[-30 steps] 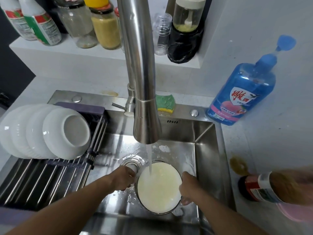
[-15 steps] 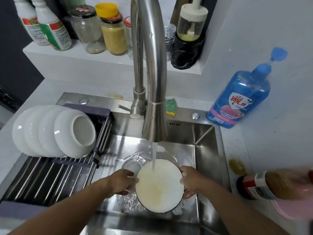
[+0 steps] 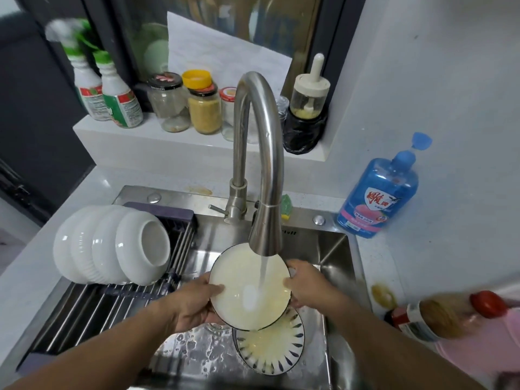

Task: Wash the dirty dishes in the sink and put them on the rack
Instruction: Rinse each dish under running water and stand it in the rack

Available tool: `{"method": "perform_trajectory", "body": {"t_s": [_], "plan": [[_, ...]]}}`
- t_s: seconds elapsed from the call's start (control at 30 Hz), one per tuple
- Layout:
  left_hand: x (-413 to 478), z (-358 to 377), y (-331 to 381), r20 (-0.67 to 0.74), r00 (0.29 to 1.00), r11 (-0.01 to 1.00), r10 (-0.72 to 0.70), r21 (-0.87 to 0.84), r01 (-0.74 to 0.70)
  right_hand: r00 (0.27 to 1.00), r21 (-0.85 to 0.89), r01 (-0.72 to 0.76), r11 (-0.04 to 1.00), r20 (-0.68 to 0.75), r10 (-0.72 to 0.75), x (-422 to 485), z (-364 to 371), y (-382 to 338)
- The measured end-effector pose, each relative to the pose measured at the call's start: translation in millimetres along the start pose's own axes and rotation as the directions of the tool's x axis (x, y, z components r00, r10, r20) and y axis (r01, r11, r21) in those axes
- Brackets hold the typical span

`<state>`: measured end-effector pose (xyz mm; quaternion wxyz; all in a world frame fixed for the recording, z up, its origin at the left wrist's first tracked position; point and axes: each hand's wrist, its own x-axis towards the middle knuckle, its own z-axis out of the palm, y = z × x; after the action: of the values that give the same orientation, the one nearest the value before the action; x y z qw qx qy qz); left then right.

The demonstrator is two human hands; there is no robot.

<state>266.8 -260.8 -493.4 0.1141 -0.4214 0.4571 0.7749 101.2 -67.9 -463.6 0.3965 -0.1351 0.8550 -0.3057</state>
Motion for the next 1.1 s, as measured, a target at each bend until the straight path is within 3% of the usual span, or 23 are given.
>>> {"method": "perform_trajectory", "body": {"t_s": [0.2, 0.33, 0.4, 0.5, 0.63, 0.77, 0.97, 1.03, 1.1], "plan": [[-12, 20, 9, -0.062, 0.996, 0.991, 0.064, -0.114, -0.071, 0.982, -0.204, 0.07, 0.977, -0.157, -0.103, -12, 1, -17], [-15, 35, 0, -0.114, 0.993, 0.979, 0.013, -0.2, -0.036, 0.875, -0.561, 0.179, 0.808, -0.285, -0.392, -22, 12, -21], [-15, 38, -5, -0.134, 0.991, 0.972, -0.004, -0.232, -0.028, 0.84, -0.626, 0.26, 0.735, -0.229, -0.492, -26, 18, -26], [-16, 40, -5, -0.134, 0.991, 0.965, 0.002, -0.26, -0.037, 0.858, -0.709, 0.306, 0.635, -0.084, -0.507, -31, 27, -31], [-24, 42, 6, -0.086, 0.995, 0.963, 0.05, -0.26, -0.07, 0.86, -0.856, 0.316, 0.41, 0.077, -0.504, -25, 37, -23], [-28, 43, 12, 0.035, 0.996, 0.971, 0.077, -0.231, -0.067, 0.855, -0.748, 0.444, 0.494, 0.189, -0.482, -26, 48, -28], [-22, 38, 6, 0.093, 0.991, 0.968, 0.093, -0.239, -0.068, 0.714, -0.491, 0.694, 0.526, 0.378, -0.59, -67, 48, -25], [-24, 34, 4, 0.078, 0.99, 0.974, 0.119, -0.204, -0.101, 0.724, -0.537, 0.683, 0.495, 0.407, -0.557, -69, 36, -8], [-28, 34, 3, 0.051, 0.989, 0.982, 0.142, -0.131, -0.134, 0.797, -0.628, 0.594, 0.503, 0.375, -0.473, -65, 24, 8]]}}
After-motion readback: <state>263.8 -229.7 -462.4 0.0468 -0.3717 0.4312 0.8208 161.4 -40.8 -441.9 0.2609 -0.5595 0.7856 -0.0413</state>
